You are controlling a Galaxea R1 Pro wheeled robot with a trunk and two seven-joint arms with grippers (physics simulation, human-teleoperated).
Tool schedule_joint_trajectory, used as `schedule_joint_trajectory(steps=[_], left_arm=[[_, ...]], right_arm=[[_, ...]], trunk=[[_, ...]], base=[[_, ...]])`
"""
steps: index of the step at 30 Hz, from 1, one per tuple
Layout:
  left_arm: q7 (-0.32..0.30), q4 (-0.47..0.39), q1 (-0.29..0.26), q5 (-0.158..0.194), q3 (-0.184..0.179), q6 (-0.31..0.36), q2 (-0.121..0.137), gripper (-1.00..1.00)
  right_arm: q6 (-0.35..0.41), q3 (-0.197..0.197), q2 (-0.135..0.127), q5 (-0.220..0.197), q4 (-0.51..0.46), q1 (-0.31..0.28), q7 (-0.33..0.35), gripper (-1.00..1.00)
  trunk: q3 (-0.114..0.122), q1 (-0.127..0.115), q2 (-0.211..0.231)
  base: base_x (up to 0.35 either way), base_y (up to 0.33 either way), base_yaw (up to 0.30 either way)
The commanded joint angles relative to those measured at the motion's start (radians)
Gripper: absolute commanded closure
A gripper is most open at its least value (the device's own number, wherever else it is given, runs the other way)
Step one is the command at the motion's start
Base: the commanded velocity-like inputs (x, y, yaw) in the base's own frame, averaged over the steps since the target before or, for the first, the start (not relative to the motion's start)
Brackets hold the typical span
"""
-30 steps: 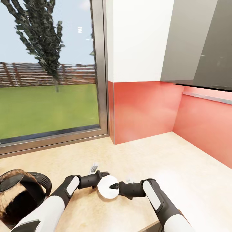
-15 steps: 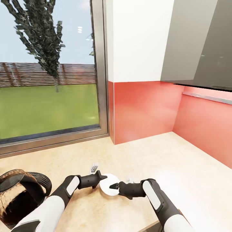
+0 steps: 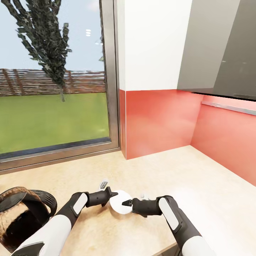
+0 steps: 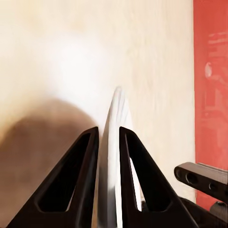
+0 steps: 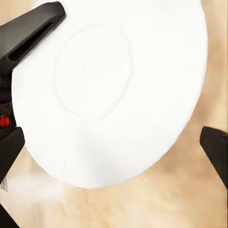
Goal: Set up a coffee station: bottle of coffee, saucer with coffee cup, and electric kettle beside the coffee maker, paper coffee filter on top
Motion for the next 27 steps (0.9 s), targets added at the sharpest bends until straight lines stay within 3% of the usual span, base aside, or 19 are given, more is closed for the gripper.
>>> schedule_joint_trajectory(steps=[1,5,15,18,22,27], left_arm=[[0.0,-0.001,-0.003,-0.003,0.006,0.005,-0.001,1.0],[0.003,-0.003,-0.011,-0.005,0.007,0.005,-0.003,1.0],[0.003,-0.004,-0.013,0.001,0.009,0.002,-0.006,1.0],[0.003,-0.004,-0.012,0.002,0.009,0.002,-0.007,1.0],[0.003,-0.005,-0.012,0.001,0.008,0.0,-0.008,1.0],[0.003,-0.006,-0.012,0.001,0.008,-0.001,-0.009,1.0]], right_arm=[[0.001,-0.002,-0.002,0.022,-0.013,-0.001,0.007,-1.0],[0.001,-0.006,-0.018,0.023,-0.082,-0.001,0.006,-1.0],[0.001,-0.007,-0.063,0.023,-0.136,-0.001,0.005,-1.0],[0.001,-0.019,-0.068,0.023,-0.137,-0.001,0.005,-1.0],[0.001,-0.064,-0.071,0.023,-0.141,-0.001,0.004,-1.0],[0.001,-0.075,-0.071,0.023,-0.149,-0.001,0.004,-1.0]], trunk=[[-0.002,0.001,-0.002],[-0.002,0.001,-0.002],[-0.002,0.001,-0.002],[-0.002,0.001,-0.002],[-0.002,0.001,-0.002],[-0.002,0.001,-0.002]], base=[[0.0,0.0,0.0],[0.0,0.0,0.0],[0.0,0.0,0.0],[-0.006,-0.002,0.0],[-0.15,-0.101,0.0],[-0.23,-0.159,0.0]])
